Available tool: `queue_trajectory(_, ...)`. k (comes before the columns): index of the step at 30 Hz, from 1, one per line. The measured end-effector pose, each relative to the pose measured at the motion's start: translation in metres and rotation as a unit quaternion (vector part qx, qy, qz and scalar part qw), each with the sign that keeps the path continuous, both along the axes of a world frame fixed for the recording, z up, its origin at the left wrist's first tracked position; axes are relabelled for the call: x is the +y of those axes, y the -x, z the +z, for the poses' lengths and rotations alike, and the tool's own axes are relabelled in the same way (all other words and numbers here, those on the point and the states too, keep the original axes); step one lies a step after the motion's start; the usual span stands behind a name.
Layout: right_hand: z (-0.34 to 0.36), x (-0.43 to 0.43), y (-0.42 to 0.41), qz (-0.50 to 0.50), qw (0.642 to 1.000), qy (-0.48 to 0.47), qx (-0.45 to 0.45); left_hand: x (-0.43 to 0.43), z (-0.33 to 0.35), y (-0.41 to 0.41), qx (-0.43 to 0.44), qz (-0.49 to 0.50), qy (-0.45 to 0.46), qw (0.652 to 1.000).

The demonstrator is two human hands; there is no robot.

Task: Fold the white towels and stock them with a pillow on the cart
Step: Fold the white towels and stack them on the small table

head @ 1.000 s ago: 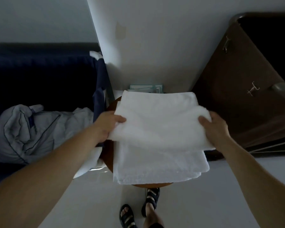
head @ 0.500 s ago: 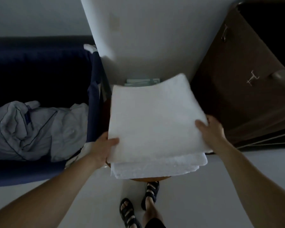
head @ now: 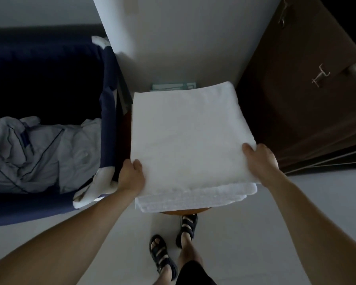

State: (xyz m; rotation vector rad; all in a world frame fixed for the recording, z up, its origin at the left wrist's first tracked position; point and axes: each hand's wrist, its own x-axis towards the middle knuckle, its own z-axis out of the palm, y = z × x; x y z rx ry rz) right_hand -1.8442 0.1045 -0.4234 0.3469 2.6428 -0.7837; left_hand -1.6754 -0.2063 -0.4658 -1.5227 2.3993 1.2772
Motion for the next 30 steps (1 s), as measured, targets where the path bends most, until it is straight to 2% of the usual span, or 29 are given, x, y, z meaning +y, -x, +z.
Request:
queue_trajectory(5, -0.027, 0.004, -0.032, -0.005, 0.999, -0.025, -0.023, 0.008, -0.007, 0.000, -0.045, -0.056, 0.025, 0.997)
queue_trajectory(12, -0.040, -0.001, -0.046, -0.008, 0.997, -0.065, 0.038, 0.017, -0.010, -0.015, -0.012, -0.084, 0.085, 0.993)
queue_trajectory(15, -0.039, -0.007, -0.051, 0.007, 0.994, -0.092, 0.060, 0.019, -0.006, -0.012, -0.051, -0.112, 0.115, 0.986)
queue_trajectory(17, -0.037, -0.012, -0.051, 0.068, 0.982, -0.147, 0.097, 0.018, -0.002, -0.008, -0.060, -0.165, 0.198, 0.964)
queue_trajectory(19, -0.031, -0.017, -0.043, 0.162, 0.954, -0.214, 0.134, 0.018, 0.003, 0.002, -0.036, -0.272, 0.278, 0.920)
queue_trajectory(22, -0.019, -0.042, -0.023, 0.280, 0.914, -0.233, 0.179, 0.023, 0.005, 0.024, -0.015, -0.405, 0.324, 0.855)
queue_trajectory(24, -0.020, -0.062, -0.016, 0.328, 0.902, -0.215, 0.180, 0.028, -0.004, 0.032, -0.035, -0.436, 0.302, 0.847)
queue_trajectory(26, -0.031, -0.072, -0.016, 0.350, 0.904, -0.204, 0.136, 0.028, -0.019, 0.029, -0.053, -0.440, 0.271, 0.855)
queue_trajectory(30, -0.061, -0.061, -0.027, 0.350, 0.907, -0.205, 0.114, 0.032, -0.039, 0.012, -0.037, -0.432, 0.285, 0.855)
